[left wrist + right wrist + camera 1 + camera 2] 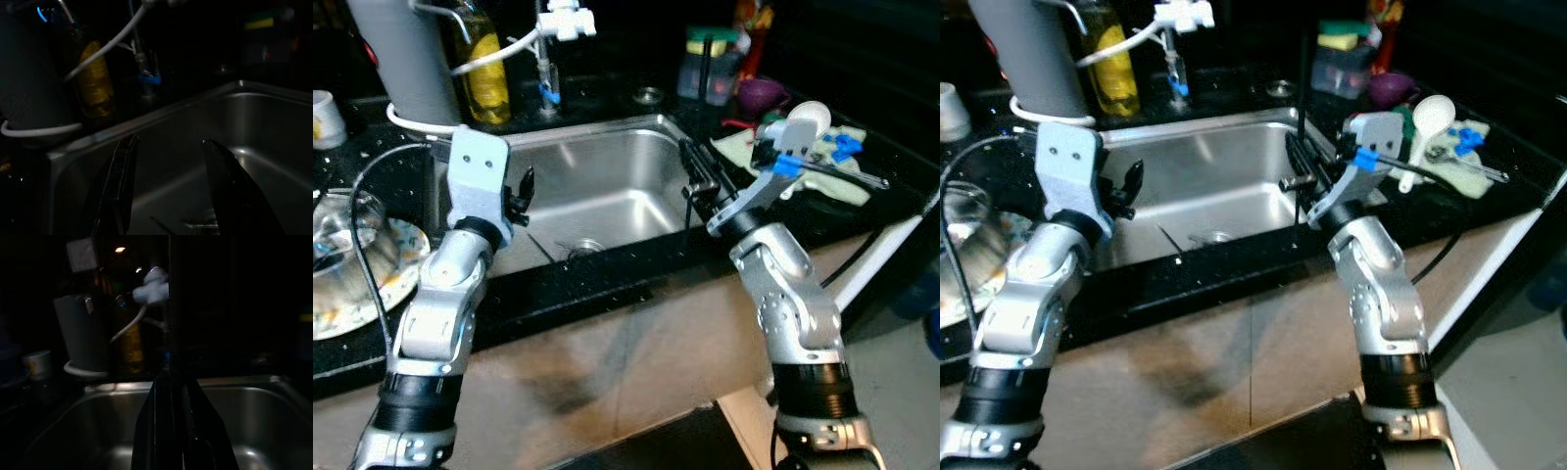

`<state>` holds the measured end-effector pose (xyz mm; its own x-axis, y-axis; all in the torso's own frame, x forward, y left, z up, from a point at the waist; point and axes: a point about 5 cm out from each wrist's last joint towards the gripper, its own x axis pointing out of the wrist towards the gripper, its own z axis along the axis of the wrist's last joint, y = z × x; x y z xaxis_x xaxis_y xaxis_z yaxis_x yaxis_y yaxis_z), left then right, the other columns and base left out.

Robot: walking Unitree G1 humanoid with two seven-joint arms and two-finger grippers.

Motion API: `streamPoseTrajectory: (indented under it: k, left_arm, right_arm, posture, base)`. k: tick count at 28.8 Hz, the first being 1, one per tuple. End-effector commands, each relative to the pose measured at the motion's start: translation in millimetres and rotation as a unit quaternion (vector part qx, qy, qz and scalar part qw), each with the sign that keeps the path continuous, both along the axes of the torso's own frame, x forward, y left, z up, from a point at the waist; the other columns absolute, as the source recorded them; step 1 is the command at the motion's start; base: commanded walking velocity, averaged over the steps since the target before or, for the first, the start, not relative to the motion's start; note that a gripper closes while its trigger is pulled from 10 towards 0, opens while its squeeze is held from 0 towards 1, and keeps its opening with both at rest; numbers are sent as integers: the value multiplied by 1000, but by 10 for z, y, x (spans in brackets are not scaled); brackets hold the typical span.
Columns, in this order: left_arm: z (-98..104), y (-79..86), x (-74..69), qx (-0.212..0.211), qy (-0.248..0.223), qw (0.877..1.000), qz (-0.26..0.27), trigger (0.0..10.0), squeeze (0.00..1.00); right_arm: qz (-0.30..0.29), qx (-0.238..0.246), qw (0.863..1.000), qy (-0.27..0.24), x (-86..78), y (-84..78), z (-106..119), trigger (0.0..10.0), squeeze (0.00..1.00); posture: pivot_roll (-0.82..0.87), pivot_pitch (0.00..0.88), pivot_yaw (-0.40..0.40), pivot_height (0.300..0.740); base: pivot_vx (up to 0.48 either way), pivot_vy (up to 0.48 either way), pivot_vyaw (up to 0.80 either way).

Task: Kitchen organization

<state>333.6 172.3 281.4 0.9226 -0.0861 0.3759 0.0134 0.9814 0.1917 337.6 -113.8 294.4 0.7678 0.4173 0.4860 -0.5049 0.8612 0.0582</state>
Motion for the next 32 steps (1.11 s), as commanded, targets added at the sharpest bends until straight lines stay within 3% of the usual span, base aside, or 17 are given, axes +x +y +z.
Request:
streamPoseTrajectory:
  k: [1, 12, 25, 32]
  left_arm:
    - [-14, 5, -2, 5, 7, 1000, -1, 10000, 0]
    - [-56, -201, 10, 25, 29, 998, -52, 10000, 0]
    - [-37, -207, 42, 32, 30, 998, -49, 10000, 0]
    - [-20, -165, 53, 8, 30, 999, -40, 10000, 0]
  right_arm:
    - [1, 1, 1000, -3, -11, -5, 10, 10000, 0]
    - [-15, 1, 1000, -13, 13, -77, 52, 10000, 0]
    - [-28, -11, 999, -18, 91, -129, 61, 10000, 0]
    - [-23, -18, 999, -21, 117, -113, 81, 10000, 0]
  posture:
    - [-57, 146, -30, 740]
    - [-59, 138, -24, 740]
    - [-57, 133, -23, 740]
    - [-53, 143, -24, 740]
  base:
    - [296, 0, 0]
    - [0, 0, 0]
    - [0, -74, 0]
    - [0, -69, 0]
